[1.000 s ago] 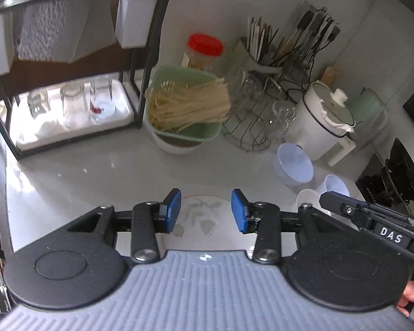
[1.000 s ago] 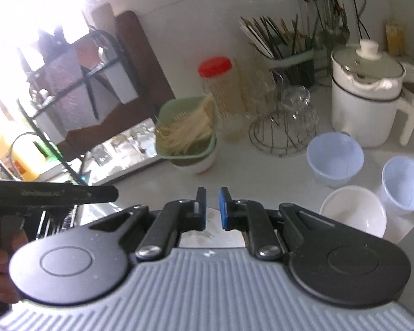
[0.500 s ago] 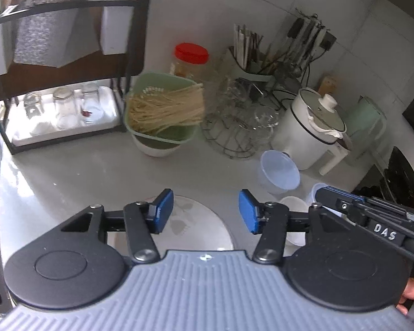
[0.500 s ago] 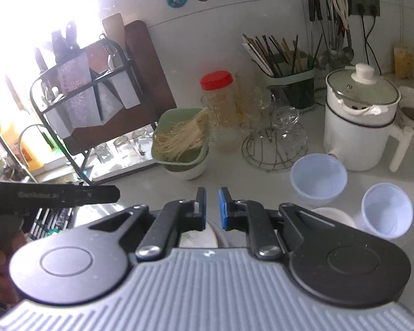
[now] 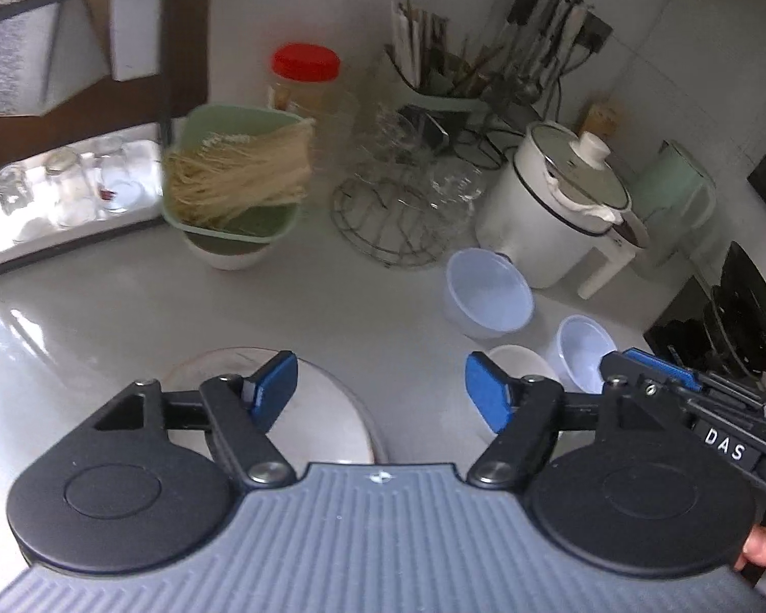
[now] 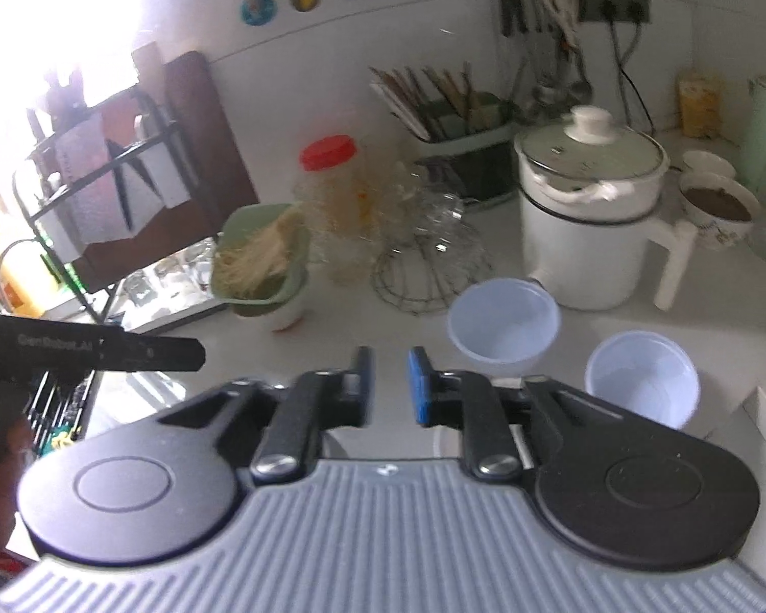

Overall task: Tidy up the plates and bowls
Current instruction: 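Move both grippers over to the white bowl on the counter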

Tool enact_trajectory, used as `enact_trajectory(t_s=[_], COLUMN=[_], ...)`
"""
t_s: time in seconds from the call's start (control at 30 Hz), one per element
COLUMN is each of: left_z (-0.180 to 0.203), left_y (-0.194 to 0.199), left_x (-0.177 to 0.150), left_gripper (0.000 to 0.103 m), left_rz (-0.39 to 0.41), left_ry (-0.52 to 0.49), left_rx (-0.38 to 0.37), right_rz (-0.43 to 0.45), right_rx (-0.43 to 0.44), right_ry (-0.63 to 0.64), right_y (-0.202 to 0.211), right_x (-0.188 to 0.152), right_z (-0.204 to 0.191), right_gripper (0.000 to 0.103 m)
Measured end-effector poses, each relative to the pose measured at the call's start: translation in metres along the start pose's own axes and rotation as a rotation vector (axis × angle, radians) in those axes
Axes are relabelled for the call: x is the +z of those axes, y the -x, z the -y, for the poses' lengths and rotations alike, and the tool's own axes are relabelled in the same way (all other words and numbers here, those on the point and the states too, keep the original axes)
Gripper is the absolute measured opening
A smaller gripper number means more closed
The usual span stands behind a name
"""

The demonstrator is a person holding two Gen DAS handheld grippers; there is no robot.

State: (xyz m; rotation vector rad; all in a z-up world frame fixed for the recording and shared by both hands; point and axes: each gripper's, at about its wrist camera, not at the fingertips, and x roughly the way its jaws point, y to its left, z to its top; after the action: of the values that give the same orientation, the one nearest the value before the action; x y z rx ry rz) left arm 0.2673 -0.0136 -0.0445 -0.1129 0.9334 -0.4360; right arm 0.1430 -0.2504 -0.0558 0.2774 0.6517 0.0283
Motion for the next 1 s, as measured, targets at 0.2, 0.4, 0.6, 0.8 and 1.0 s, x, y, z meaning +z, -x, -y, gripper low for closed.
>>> enact_trajectory(t_s=[0.2, 0.4, 0.6, 0.8, 1.0], left_z=[0.03, 0.063, 0.09, 0.099, 0.106], left_y=[-0.024, -0.054, -0.087, -0.105, -0.127], left_x=[-0.002, -0.01, -0.02, -0.027, -0.034], left_gripper=[0.083, 0.083, 0.083, 0.082, 0.082], left_rz=[-0.008, -0.006, -0.028, -0.035, -0.071], left_ry=[-0.051, -0.075, -0.095, -0.075, -0.069], left_rx=[-0.002, -0.024, -0.037, -0.031, -0.009], right_rz=[0.031, 0.029, -0.012, -0.083, -0.135], right_rx=[-0.047, -0.065, -0.054, 0.005, 0.05], right_ry=[-0.097, -0.144, -0.164, -0.172, -0.187], right_y=[0.003, -0.001, -0.021, -0.045, -0.06], right_x=[-0.002, -0.005, -0.007, -0.016, -0.023], right_z=[0.043, 0.084, 0.117, 0.133, 0.147], right_gripper=[0.071, 0.071, 0.071, 0.071, 0.071])
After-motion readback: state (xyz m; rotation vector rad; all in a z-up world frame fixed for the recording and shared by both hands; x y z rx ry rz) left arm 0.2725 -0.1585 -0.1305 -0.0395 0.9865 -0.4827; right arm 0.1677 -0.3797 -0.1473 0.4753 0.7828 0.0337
